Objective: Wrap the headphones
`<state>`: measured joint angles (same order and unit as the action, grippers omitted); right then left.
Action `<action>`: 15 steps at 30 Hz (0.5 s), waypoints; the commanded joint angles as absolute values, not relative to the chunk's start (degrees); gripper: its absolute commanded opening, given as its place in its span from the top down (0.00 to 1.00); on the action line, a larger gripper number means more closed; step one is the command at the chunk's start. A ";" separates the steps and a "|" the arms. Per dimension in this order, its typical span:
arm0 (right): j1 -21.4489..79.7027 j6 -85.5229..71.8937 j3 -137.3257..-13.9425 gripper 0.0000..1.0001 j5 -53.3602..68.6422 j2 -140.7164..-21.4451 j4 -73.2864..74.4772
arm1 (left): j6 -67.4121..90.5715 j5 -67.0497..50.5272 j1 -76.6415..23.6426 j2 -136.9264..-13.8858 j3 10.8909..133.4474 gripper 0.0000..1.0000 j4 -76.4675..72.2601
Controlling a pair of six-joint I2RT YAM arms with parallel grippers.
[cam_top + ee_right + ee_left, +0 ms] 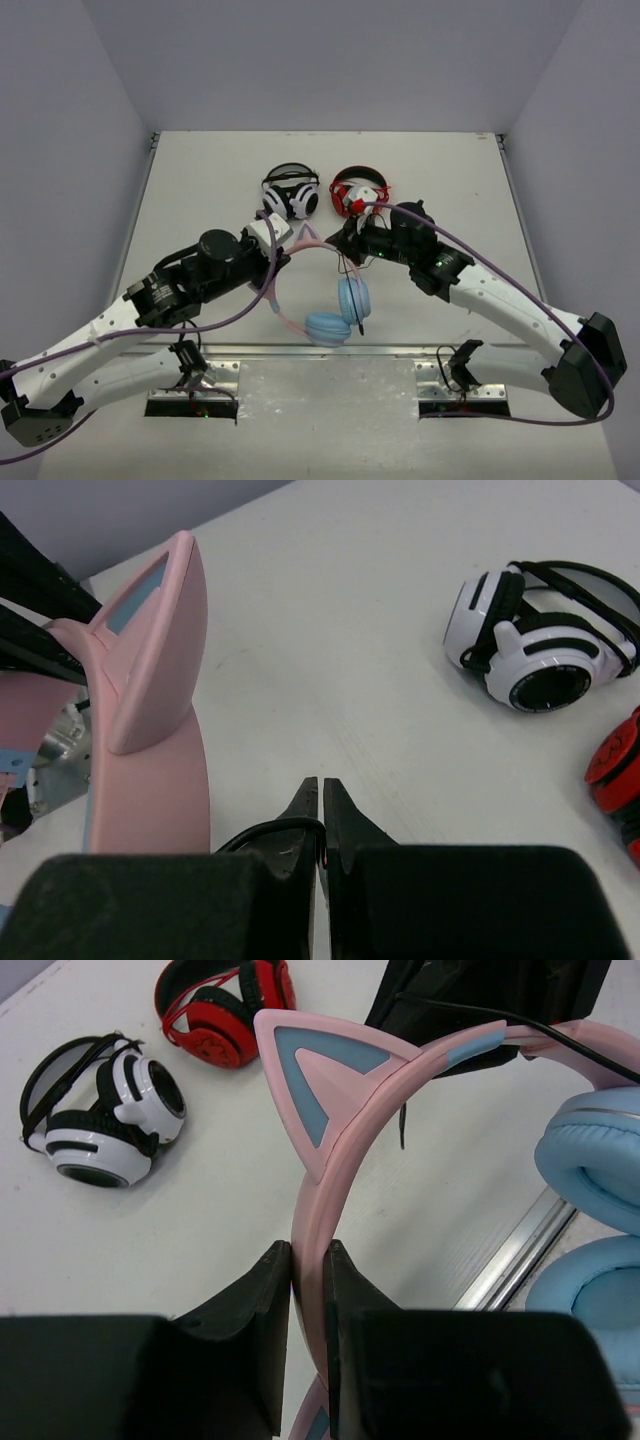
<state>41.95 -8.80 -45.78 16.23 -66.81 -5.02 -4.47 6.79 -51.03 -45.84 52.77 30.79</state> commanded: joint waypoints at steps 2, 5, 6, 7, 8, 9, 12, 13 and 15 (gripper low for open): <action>40.17 -12.83 -41.67 0.94 21.78 -63.21 -17.64 | -2.29 -6.77 -51.94 -41.14 53.53 1.00 17.14; 39.64 -15.63 -38.33 0.85 24.68 -62.40 -22.84 | -1.67 -7.99 -51.24 -39.90 53.26 1.00 15.56; 39.64 -16.43 -37.97 0.85 25.65 -62.75 -24.07 | -1.50 -8.43 -50.81 -39.73 53.44 1.00 15.47; 39.64 -17.13 -37.79 0.84 26.88 -63.19 -26.52 | -1.23 -8.87 -50.37 -39.90 53.52 1.00 15.29; 39.64 -18.88 -37.71 0.83 29.42 -64.50 -27.85 | -0.97 -10.27 -48.97 -39.99 53.70 1.00 14.86; 39.64 -19.85 -37.97 0.81 30.84 -65.29 -28.82 | -0.88 -11.24 -48.35 -40.08 53.96 1.00 14.51; 39.64 -22.23 -38.76 0.76 33.22 -68.10 -31.37 | -0.09 -14.06 -45.45 -39.99 54.31 1.00 12.57; 39.64 -22.67 -38.41 0.75 33.14 -68.46 -34.07 | 1.74 -14.67 -44.66 -39.82 54.40 1.00 12.05; 39.64 -24.43 -36.74 0.73 32.44 -69.17 -38.90 | 2.81 -16.34 -42.37 -39.46 54.40 1.00 10.64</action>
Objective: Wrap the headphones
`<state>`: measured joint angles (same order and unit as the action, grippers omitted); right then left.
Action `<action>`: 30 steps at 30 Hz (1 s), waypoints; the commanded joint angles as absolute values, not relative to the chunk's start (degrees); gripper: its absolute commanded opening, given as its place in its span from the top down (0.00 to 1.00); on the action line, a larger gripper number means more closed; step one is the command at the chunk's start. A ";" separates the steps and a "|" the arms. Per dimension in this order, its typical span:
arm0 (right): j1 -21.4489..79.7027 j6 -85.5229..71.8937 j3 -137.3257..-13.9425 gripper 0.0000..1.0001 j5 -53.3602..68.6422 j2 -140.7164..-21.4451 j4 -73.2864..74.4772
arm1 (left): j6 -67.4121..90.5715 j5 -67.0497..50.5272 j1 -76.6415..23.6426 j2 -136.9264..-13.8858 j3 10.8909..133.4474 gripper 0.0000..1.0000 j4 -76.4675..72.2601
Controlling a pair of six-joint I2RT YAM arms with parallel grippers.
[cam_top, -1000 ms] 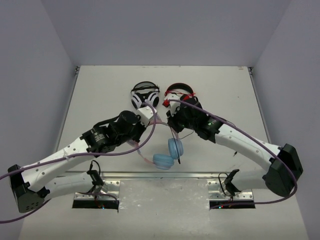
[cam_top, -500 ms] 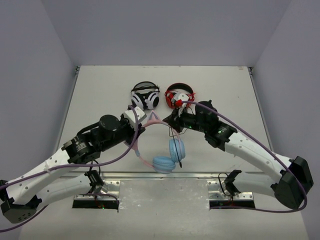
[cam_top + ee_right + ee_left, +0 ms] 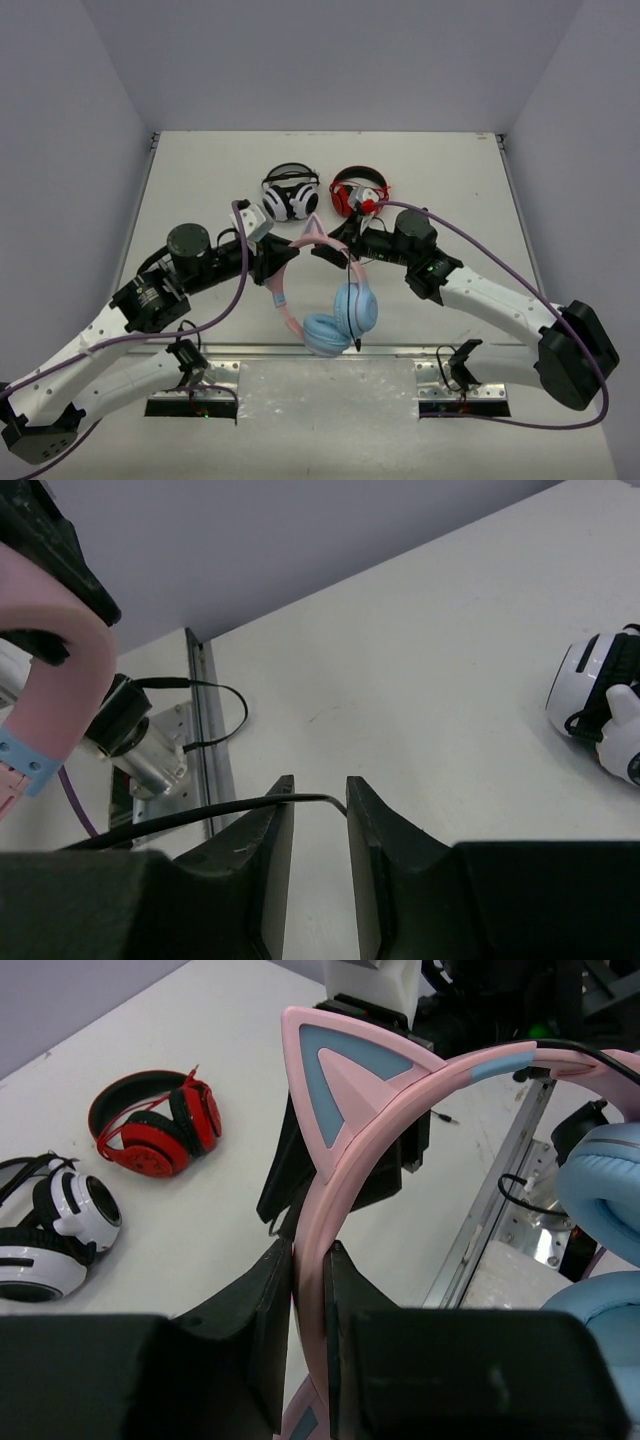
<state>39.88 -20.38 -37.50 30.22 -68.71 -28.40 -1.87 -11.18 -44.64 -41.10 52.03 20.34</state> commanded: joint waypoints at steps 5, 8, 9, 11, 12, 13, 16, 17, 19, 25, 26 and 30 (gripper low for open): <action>39.64 -26.63 -36.12 0.66 33.05 -71.10 -44.11 | 3.34 -17.49 -40.96 -39.81 55.28 1.00 10.28; 39.55 -27.07 -36.04 0.61 33.31 -72.33 -46.40 | 3.43 -16.70 -40.96 -39.47 56.34 1.00 10.72; 39.55 -27.24 -35.86 0.58 33.31 -72.68 -47.97 | 3.69 -16.35 -40.96 -39.29 56.42 1.00 10.55; 39.55 -28.12 -35.33 0.55 33.40 -73.65 -49.91 | 3.95 -14.95 -40.96 -38.85 56.69 1.00 9.85; 39.46 -28.73 -35.42 0.55 33.92 -74.35 -51.31 | 4.22 -14.51 -40.96 -38.93 57.04 1.00 9.93; 39.46 -28.91 -35.51 0.55 34.27 -74.70 -51.76 | 4.39 -13.72 -40.96 -39.11 57.56 1.00 10.19; 39.38 -29.27 -35.86 0.55 34.80 -75.93 -53.08 | 5.62 -11.35 -40.96 -39.81 59.94 1.00 10.46; 39.38 -29.27 -35.77 0.55 34.80 -76.11 -53.35 | 5.97 -10.21 -40.96 -39.90 60.90 1.00 10.28; 39.11 -29.27 -35.77 0.55 34.98 -76.64 -53.88 | 6.85 -6.96 -40.96 -39.81 61.87 1.00 10.46; 37.97 -30.41 -34.72 0.58 36.82 -78.13 -56.25 | 8.44 -0.37 -40.96 -39.82 65.47 1.00 11.25; 37.79 -30.58 -34.37 0.60 37.09 -78.22 -56.60 | 8.87 0.69 -40.96 -39.73 65.74 1.00 11.16; 37.53 -32.07 -32.35 0.74 37.97 -79.27 -60.20 | 11.59 8.16 -40.96 -38.67 66.44 1.00 10.11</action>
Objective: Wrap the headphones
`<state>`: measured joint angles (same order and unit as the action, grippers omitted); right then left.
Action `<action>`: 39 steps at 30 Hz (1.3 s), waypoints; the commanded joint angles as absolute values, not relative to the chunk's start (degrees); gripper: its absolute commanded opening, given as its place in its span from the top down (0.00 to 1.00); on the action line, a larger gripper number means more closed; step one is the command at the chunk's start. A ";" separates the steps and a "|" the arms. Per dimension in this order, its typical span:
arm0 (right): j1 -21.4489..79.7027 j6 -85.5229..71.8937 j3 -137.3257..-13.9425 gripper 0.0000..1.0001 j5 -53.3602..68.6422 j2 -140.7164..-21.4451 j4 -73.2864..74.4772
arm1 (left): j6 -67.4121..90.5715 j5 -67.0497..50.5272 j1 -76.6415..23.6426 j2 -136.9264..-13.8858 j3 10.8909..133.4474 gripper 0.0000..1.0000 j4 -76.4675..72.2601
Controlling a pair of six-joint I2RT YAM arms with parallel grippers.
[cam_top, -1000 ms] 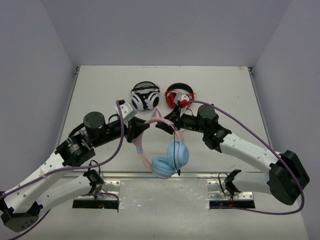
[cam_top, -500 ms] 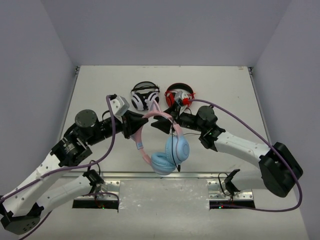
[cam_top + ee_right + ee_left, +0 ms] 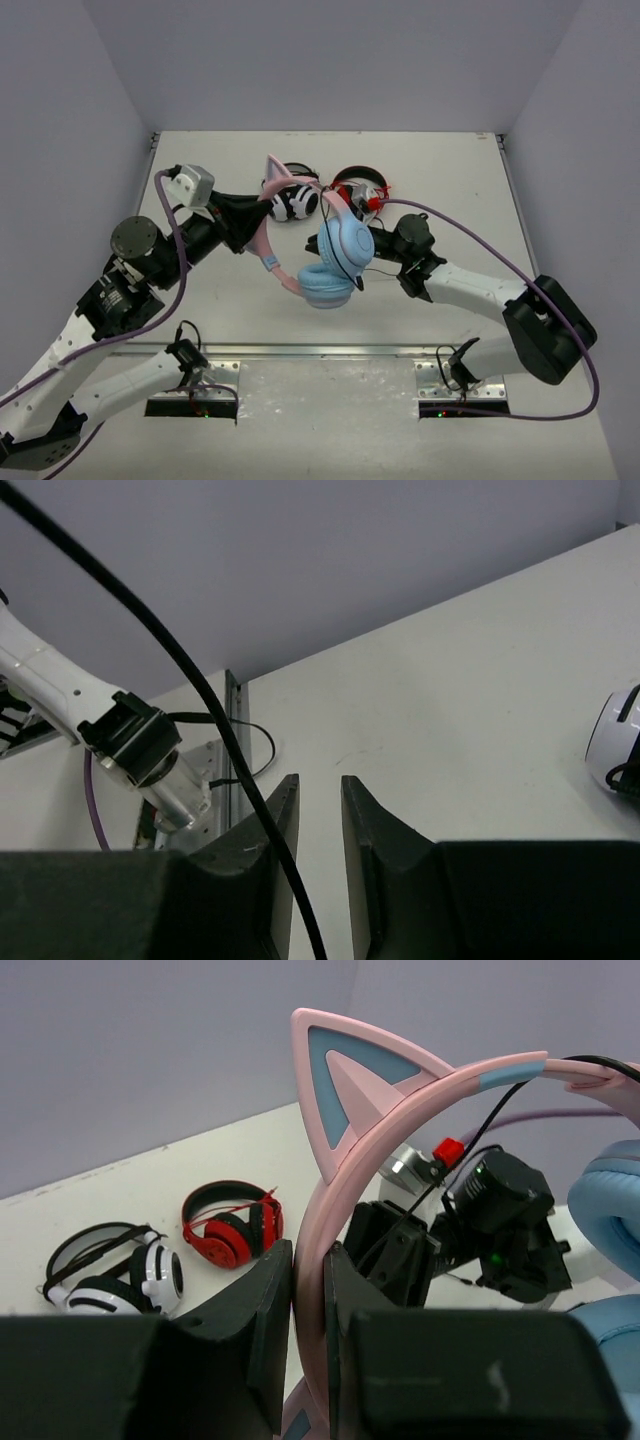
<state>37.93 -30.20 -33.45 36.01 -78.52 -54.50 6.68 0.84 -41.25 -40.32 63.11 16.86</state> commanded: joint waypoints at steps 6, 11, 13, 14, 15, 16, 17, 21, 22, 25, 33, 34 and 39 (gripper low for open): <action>37.44 -34.71 -31.64 0.78 39.11 -81.47 -64.06 | 15.99 16.43 -40.96 -36.30 67.06 1.00 8.18; 37.44 -35.42 -32.78 0.75 39.11 -82.53 -62.76 | 17.75 19.24 -40.96 -36.12 68.38 1.00 8.09; 37.44 -34.98 -33.40 0.76 38.33 -82.44 -61.53 | 18.19 21.35 -40.96 -35.95 68.38 1.00 8.09; 37.44 -34.98 -33.66 0.79 38.06 -82.44 -60.48 | 18.89 22.14 -40.96 -35.86 68.29 1.00 8.09; 37.44 -34.98 -33.84 0.88 37.80 -82.44 -60.21 | 19.16 23.54 -40.96 -35.77 68.20 1.00 8.00; 37.53 -35.15 -34.01 0.94 37.53 -82.53 -59.77 | 19.42 23.90 -40.96 -35.68 68.03 1.00 7.65; 37.44 -35.33 -34.88 0.98 37.27 -82.79 -58.29 | 20.12 24.95 -40.96 -35.51 67.42 1.00 6.60; 37.70 -35.59 -36.56 0.99 37.00 -83.58 -54.23 | 22.41 28.90 -40.96 -35.86 67.15 1.00 4.93; 37.79 -35.60 -36.39 0.99 36.57 -83.50 -54.23 | 22.76 29.70 -40.96 -36.12 67.24 0.99 4.75; 38.67 -36.12 -35.51 0.99 34.63 -82.53 -53.61 | 22.85 32.51 -40.96 -37.35 67.67 1.00 3.08; 46.22 -31.82 -34.72 0.98 29.88 -78.49 -49.21 | 23.82 43.22 -40.96 -43.93 71.97 1.00 3.77; 46.67 -32.08 -34.54 0.98 29.53 -78.23 -49.74 | 23.99 44.20 -40.96 -44.90 72.85 1.00 4.39; 48.69 -32.35 -34.45 0.98 28.83 -77.43 -50.10 | 24.00 49.38 -40.96 -50.00 76.99 1.00 5.18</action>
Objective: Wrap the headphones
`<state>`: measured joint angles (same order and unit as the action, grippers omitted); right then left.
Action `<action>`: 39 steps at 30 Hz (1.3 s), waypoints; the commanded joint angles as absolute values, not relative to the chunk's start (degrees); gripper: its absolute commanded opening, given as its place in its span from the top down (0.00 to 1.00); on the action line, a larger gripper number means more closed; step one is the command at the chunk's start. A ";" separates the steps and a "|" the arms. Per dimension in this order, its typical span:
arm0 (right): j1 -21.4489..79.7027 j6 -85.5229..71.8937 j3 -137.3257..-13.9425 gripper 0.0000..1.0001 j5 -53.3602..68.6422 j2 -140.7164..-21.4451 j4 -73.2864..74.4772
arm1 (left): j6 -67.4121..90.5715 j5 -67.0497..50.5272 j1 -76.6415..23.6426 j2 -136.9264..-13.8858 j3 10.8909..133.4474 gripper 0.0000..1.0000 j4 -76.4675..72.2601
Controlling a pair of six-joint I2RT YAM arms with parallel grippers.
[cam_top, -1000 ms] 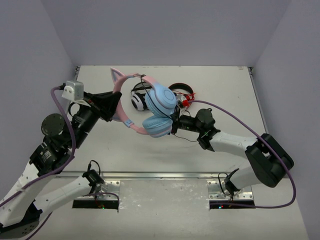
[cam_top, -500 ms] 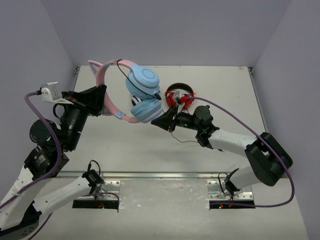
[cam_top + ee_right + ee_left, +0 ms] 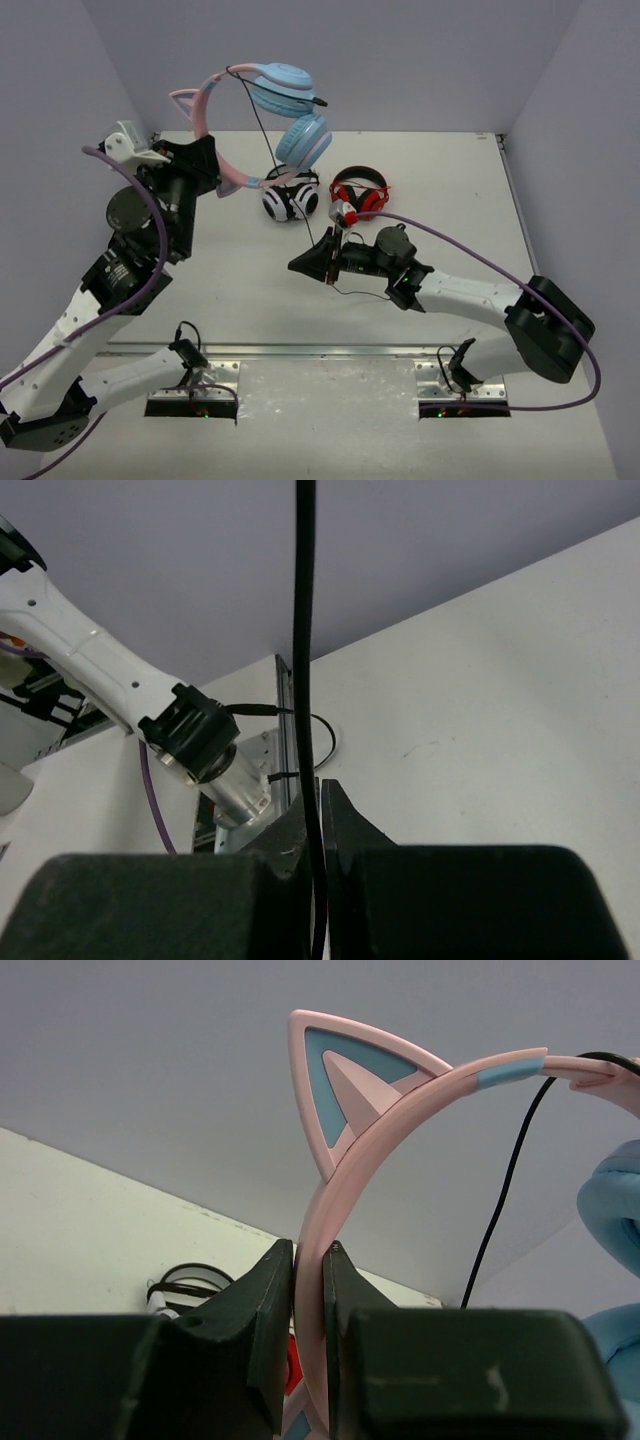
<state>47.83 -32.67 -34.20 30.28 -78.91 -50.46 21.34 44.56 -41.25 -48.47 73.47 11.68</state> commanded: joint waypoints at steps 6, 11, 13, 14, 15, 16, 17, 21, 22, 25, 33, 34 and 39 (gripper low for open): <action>51.06 -30.06 -34.45 0.99 28.30 -76.38 -46.59 | 18.12 54.84 -40.87 -55.89 82.17 1.00 4.84; 54.22 -25.76 -34.54 0.99 25.06 -74.27 -41.76 | 11.44 58.18 -40.25 -59.67 83.06 1.00 -0.95; 54.93 -23.22 -35.41 0.99 24.17 -74.09 -38.43 | 9.68 58.88 -40.17 -61.42 84.46 1.00 -0.18; 55.45 -22.59 -35.68 0.99 23.13 -74.09 -37.36 | 9.41 59.76 -40.17 -63.35 84.90 1.00 -0.09; 55.55 -22.24 -35.86 0.99 22.68 -74.09 -36.40 | 8.88 60.20 -39.99 -63.98 85.08 1.00 -0.09; 55.72 -21.80 -36.21 0.99 22.33 -73.83 -34.99 | 7.31 60.64 -39.38 -65.12 84.47 1.00 -1.05; 55.81 -21.71 -36.21 0.99 21.80 -73.31 -34.46 | 6.86 60.99 -38.94 -65.56 84.11 1.00 -1.23; 56.25 -19.96 -38.75 0.99 21.80 -72.77 -28.50 | 7.21 61.17 -36.92 -67.41 81.83 1.00 -0.96; 56.42 -18.82 -40.50 0.99 21.71 -72.77 -27.08 | 6.86 61.78 -36.83 -68.11 80.17 1.00 -1.92; 56.51 -16.80 -43.32 0.99 21.80 -72.25 -22.34 | 6.68 62.31 -35.86 -68.64 77.35 1.00 -3.16; 56.51 -6.70 -54.03 0.99 19.52 -72.25 -3.99 | 9.56 57.93 -34.01 -69.17 64.52 1.00 -3.97; 56.43 -5.72 -54.66 0.99 18.29 -71.90 -2.82 | 10.45 58.01 -33.93 -69.17 63.38 1.00 -3.35; 56.43 -1.41 -59.49 0.99 14.33 -71.02 5.07 | 17.03 57.13 -34.01 -69.61 58.80 1.00 -0.71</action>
<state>56.12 -5.80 -55.51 17.54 -72.88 -2.96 9.98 57.80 -34.41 -70.35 58.41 4.08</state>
